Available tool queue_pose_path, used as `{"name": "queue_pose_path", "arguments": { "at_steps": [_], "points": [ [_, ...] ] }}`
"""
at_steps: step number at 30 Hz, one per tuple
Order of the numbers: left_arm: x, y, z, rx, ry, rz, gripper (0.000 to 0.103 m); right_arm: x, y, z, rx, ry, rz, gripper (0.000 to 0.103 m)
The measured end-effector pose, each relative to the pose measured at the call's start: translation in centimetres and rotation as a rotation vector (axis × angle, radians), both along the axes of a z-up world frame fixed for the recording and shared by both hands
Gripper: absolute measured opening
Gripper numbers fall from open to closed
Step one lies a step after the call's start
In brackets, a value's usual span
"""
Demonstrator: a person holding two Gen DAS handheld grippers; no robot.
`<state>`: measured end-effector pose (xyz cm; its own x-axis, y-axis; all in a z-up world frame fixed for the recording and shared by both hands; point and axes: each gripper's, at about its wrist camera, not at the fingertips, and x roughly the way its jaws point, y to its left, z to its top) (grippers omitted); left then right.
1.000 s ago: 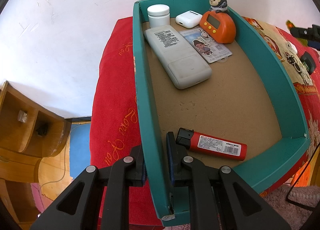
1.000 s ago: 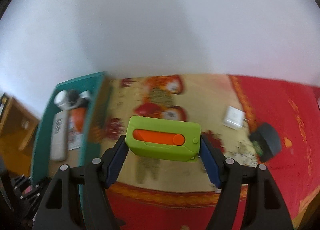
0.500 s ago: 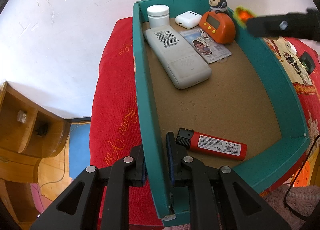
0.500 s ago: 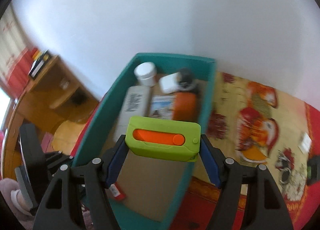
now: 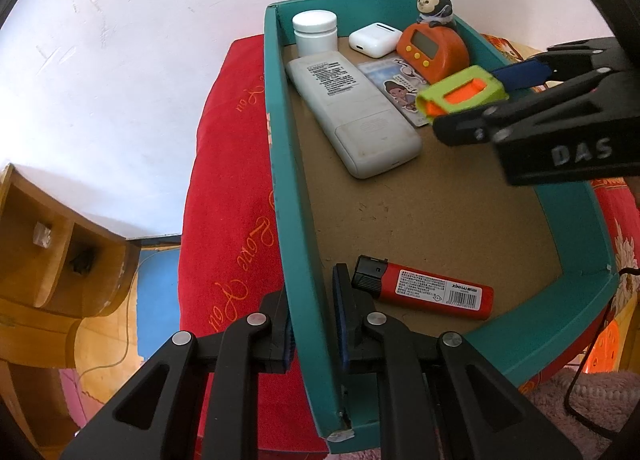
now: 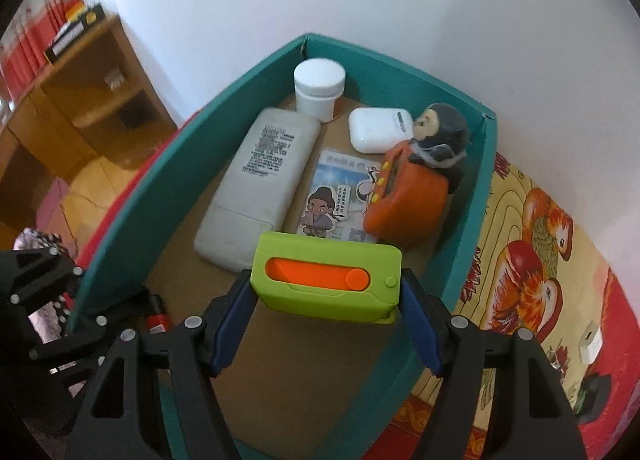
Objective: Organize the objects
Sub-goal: 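Lift the green case and carry it into the tray, then lower the green case beside the timer and open the right tool, then move the right tool to the black level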
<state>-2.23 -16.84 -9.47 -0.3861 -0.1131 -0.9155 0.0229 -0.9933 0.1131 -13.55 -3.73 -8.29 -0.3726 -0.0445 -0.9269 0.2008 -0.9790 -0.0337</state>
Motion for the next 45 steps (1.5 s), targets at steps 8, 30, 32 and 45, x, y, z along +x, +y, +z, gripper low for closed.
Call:
{"name": "queue_pose_path", "arguments": {
  "at_steps": [8, 30, 32, 45],
  "points": [
    [-0.1, -0.1, 0.0, 0.001, 0.001, 0.002, 0.015, -1.3, -1.4, -1.8, 0.114, -0.064, 0.038, 0.071],
    [0.0, -0.1, 0.0, 0.001, 0.0, 0.001, 0.015, -0.7, -1.0, -0.7, 0.147, -0.021, 0.048, 0.075],
    [-0.1, -0.1, 0.0, 0.002, 0.0, 0.002, 0.015, -0.4, -0.5, -0.2, 0.128, -0.01, 0.039, 0.075],
    [-0.1, -0.5, -0.1, 0.006, 0.0, 0.004, 0.015, 0.6, 2.2, 3.3, -0.056, 0.038, -0.081, 0.075]
  ]
}}
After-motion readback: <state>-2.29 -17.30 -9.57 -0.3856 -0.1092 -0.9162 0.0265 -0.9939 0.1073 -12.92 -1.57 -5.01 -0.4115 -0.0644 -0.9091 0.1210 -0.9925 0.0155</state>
